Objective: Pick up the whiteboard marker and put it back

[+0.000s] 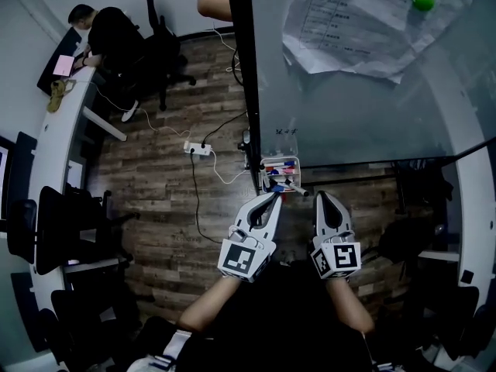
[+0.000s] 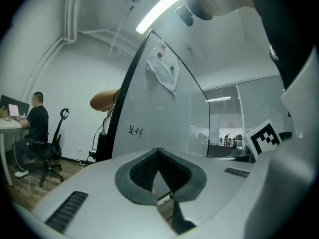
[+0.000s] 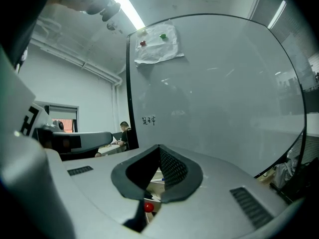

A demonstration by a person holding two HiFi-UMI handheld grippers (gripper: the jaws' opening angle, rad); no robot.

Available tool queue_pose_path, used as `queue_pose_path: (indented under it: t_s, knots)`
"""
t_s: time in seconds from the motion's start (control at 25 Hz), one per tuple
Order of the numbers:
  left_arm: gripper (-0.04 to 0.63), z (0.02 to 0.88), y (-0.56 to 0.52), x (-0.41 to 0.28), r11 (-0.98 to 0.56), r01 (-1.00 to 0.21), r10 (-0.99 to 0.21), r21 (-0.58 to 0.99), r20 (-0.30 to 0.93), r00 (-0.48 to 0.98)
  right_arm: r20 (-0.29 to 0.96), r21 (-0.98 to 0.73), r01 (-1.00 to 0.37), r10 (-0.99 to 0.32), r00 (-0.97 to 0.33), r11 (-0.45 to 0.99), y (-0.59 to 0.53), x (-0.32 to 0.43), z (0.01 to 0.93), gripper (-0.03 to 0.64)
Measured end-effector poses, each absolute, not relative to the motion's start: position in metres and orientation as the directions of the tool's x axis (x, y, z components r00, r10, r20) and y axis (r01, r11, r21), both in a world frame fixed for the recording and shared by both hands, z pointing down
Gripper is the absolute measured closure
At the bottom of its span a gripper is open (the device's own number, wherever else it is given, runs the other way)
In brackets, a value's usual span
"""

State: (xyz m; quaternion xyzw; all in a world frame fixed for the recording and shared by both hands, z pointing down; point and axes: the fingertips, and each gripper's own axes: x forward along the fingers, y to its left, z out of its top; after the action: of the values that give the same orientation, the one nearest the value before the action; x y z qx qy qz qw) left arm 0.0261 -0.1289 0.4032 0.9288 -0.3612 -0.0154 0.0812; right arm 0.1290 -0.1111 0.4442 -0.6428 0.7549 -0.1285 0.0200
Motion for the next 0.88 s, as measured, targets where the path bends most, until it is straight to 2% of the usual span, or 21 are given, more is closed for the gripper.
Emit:
queue_pose_path:
  t_s: [0.4,0.88]
  knots:
    - [0.588,0.405,-0.102,0.031,-0.675,-0.723,-0.726,0.148,0.043,0.686,0.095,-0.256,-0.941,-0.962,-0.254,0.223,-0.089,0.137,0.432,0.604]
    - [0.588,0.399,-0.096,0.038,-0.674,-0.73,-0.732,0.116,0.035,0.681,0.076,-0.25,-0.934,-0.956,-0.282,0.256,-0.084,0.138,0.431,0.604]
